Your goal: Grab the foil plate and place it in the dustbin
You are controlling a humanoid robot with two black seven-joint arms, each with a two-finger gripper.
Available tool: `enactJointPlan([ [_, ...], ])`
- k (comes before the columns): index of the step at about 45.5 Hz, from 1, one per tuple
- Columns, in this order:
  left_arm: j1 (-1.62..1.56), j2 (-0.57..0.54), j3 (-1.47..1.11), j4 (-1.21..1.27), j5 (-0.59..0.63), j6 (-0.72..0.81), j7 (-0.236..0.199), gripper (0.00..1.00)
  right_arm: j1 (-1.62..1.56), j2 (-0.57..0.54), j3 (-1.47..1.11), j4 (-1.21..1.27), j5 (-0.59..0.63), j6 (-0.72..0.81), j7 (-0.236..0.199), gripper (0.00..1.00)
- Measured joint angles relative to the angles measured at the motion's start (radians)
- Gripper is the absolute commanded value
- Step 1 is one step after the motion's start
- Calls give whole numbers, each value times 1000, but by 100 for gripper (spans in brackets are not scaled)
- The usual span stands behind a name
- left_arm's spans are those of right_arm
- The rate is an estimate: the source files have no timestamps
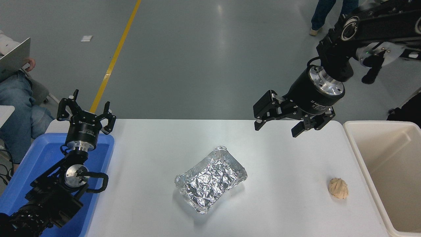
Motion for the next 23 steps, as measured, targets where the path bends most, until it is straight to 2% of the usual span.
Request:
enactJointPlan([
  [23, 0, 0, 0, 0, 0, 0, 0, 99, -8, 3, -1, -5, 0, 0, 0, 100],
])
